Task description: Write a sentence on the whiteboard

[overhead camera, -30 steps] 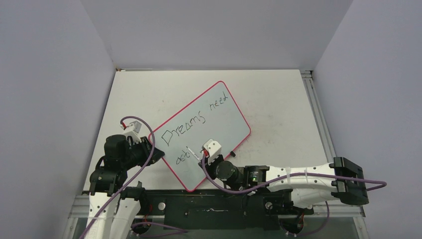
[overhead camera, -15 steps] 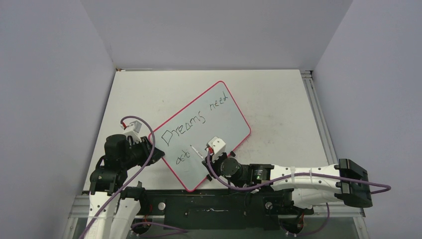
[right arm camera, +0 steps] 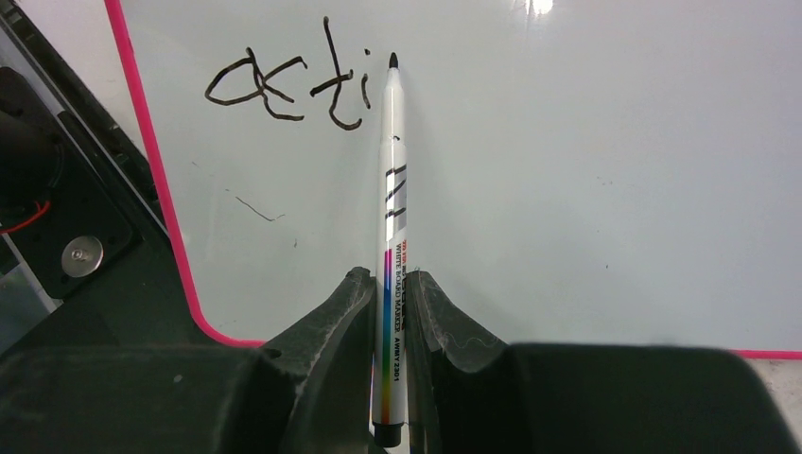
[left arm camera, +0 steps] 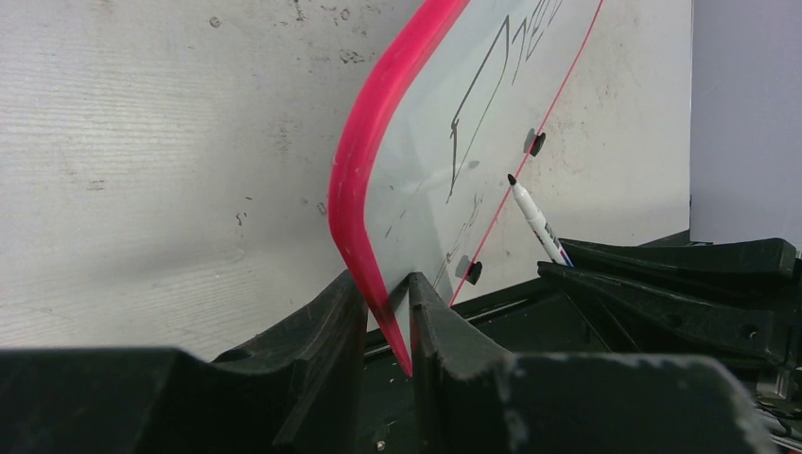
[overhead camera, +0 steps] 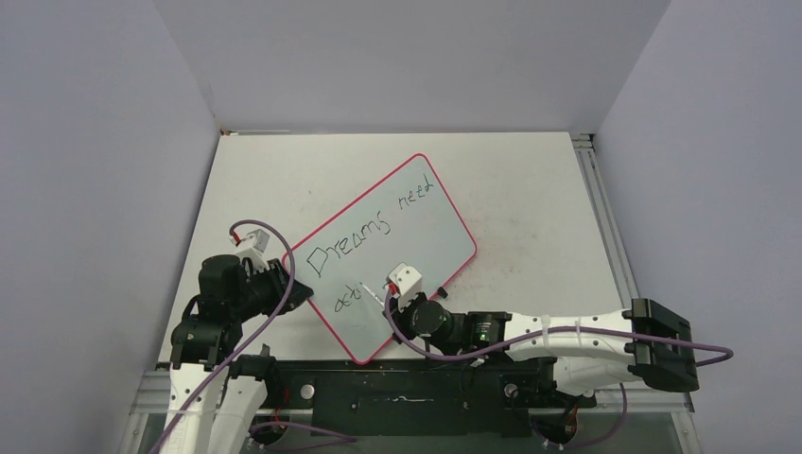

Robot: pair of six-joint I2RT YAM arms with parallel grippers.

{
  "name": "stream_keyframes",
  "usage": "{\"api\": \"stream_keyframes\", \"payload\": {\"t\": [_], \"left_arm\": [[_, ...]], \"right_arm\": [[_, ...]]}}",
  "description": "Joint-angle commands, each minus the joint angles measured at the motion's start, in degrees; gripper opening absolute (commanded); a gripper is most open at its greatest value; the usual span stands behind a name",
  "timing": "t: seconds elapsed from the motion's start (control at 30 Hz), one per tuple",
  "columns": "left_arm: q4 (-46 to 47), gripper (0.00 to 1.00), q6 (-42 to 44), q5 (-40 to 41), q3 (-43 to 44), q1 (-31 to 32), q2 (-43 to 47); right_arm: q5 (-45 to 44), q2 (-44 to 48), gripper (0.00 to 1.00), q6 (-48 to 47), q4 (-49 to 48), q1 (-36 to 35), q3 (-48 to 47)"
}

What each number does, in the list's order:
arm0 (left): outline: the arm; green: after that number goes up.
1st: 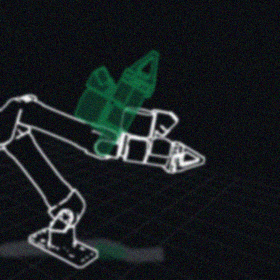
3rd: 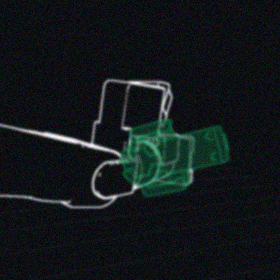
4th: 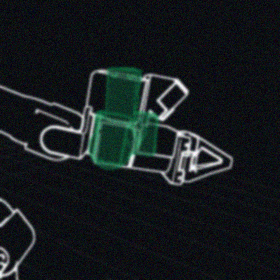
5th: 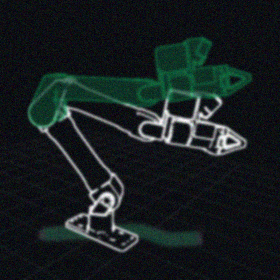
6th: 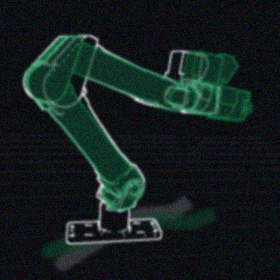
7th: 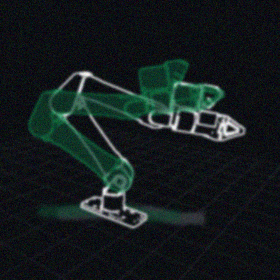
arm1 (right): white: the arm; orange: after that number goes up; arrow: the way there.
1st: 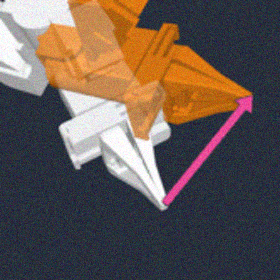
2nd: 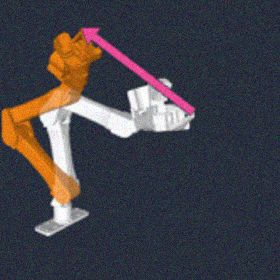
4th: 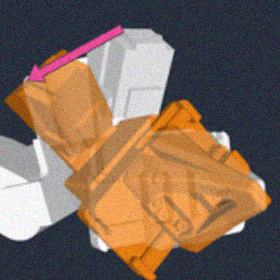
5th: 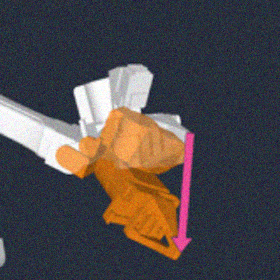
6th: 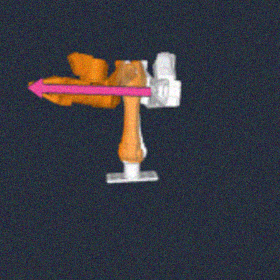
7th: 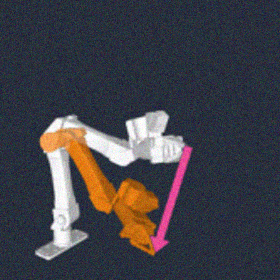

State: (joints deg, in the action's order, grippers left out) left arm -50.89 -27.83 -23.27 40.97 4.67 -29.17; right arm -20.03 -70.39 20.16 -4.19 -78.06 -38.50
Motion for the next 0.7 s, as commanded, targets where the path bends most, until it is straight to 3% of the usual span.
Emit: {"api": "stream_keyframes", "payload": {"t": [0.0,0.67], "left_arm": [[0.8,0.21,0.7,-0.4,0.1,-0.4,-0.3],[0.9,0.21,0.8,-0.7,0.0,-0.5,-0.7]], "right_arm": [[0.3,-0.5,0.05,0.3,-2.2,0.7,-0.7],[2.4,-2.5,0.05,0.6,-2.2,2.0,-0.6]]}}
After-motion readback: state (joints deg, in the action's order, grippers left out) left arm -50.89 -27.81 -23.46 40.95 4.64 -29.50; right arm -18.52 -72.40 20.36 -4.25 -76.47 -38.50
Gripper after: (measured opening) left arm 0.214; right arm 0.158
